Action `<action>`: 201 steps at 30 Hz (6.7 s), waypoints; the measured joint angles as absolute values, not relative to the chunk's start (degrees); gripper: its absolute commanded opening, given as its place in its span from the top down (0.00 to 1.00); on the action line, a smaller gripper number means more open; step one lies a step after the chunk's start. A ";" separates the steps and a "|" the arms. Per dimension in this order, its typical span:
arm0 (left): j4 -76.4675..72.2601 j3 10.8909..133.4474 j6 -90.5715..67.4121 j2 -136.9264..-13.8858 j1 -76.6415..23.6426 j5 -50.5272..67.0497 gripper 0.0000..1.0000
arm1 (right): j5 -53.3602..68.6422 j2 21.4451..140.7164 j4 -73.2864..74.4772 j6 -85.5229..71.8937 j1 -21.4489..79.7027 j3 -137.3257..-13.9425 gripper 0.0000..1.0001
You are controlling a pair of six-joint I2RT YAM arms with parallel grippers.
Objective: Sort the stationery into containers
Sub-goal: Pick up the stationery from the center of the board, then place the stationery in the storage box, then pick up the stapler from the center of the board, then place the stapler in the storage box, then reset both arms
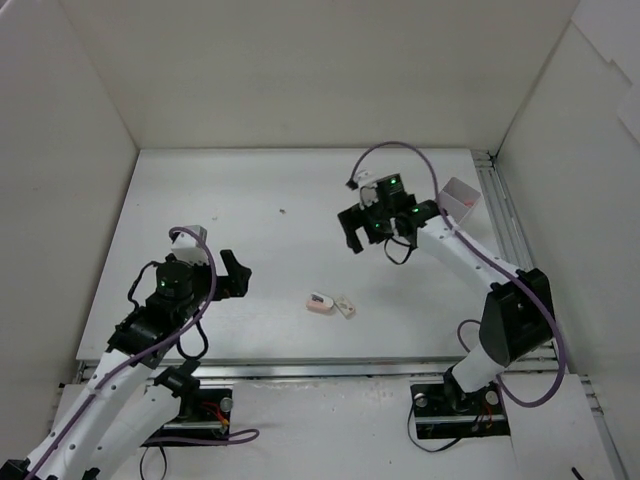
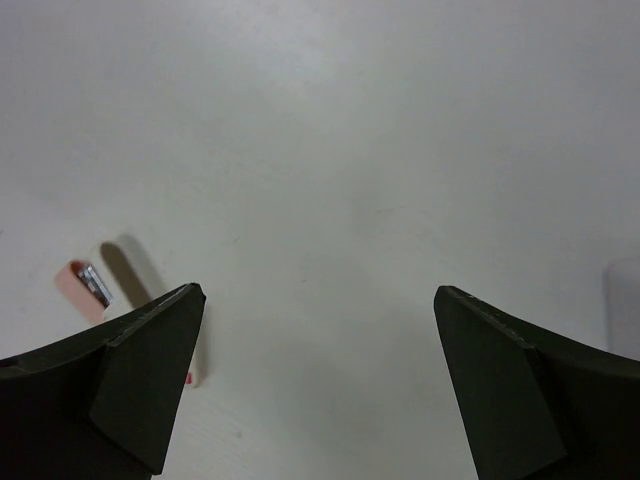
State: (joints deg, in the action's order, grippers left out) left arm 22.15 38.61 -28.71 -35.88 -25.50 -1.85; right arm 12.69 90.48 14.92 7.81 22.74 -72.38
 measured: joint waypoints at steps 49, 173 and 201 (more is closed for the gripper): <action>22.37 39.92 -28.27 -43.24 -25.52 -0.54 0.00 | -24.95 88.60 9.39 16.23 29.43 -65.91 1.00; 22.11 41.54 -27.07 -46.15 -25.52 -6.24 0.00 | -5.87 95.42 4.45 35.03 6.96 -67.00 0.66; 21.89 41.80 -26.96 -42.24 -25.52 -6.44 0.00 | 8.75 76.82 3.95 19.62 9.74 -67.90 0.02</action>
